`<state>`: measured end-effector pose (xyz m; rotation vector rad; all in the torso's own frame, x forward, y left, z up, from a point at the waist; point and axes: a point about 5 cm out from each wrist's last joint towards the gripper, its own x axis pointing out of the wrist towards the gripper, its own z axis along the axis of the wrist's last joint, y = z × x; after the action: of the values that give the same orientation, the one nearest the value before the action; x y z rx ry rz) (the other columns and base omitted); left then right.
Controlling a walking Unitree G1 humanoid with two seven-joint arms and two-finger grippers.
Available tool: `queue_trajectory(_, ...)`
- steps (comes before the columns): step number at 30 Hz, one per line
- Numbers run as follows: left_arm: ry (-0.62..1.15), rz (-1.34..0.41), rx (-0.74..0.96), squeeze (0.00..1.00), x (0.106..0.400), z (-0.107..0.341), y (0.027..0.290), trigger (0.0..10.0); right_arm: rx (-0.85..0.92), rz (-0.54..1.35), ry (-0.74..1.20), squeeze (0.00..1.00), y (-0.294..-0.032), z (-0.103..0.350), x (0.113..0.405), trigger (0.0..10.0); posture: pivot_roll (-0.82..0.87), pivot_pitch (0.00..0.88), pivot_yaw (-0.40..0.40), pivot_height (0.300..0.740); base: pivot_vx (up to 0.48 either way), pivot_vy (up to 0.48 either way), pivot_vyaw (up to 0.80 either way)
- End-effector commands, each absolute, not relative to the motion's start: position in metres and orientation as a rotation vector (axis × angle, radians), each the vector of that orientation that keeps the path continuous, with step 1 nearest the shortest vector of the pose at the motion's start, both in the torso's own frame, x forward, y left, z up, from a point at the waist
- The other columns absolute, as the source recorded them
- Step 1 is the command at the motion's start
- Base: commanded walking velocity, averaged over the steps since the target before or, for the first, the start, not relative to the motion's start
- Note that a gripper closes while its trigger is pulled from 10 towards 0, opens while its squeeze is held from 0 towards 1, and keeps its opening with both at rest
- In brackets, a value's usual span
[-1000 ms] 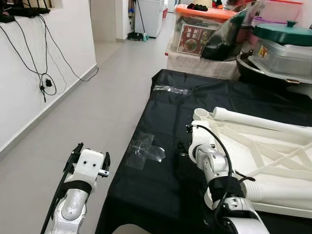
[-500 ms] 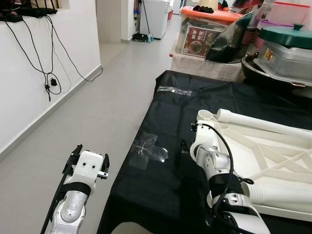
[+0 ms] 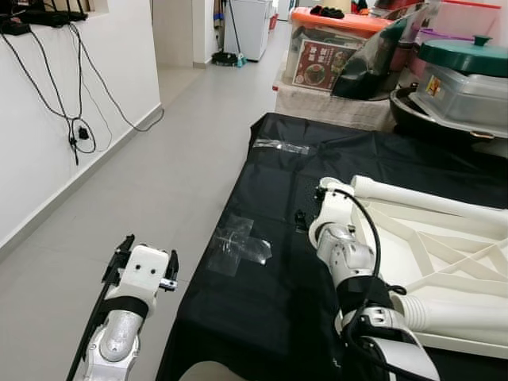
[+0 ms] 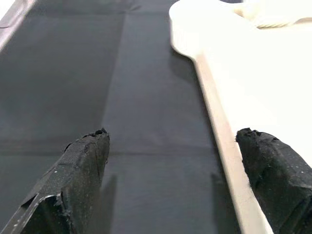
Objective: Building children table
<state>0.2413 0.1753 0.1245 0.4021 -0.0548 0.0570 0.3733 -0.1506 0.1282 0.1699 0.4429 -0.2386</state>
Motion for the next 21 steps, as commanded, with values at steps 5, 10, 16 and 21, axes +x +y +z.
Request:
queue_trajectory(5,-0.051,0.049,0.413,0.0,0.241,0.123,0.175,10.0,0.212,-0.39,0.446,0.0,-0.177,0.116,0.368,10.0,0.09,0.0,-0.121,0.74,0.0,0.0,0.0)
queue_trajectory(10,-0.049,0.046,0.415,0.0,0.242,0.122,0.175,10.0,0.228,-0.413,0.438,0.0,-0.182,0.114,0.366,10.0,0.08,0.0,-0.117,0.74,0.0,0.0,0.0)
queue_trajectory(16,-0.052,0.037,0.417,0.0,0.244,0.123,0.172,10.0,0.294,-0.371,0.613,0.0,-0.168,0.085,0.356,10.0,0.08,0.0,-0.116,0.74,0.0,0.0,0.0)
queue_trajectory(21,-0.052,0.033,0.418,0.0,0.244,0.123,0.172,10.0,0.305,-0.34,0.676,0.0,-0.16,0.076,0.353,10.0,0.09,0.0,-0.117,0.74,0.0,0.0,0.0)
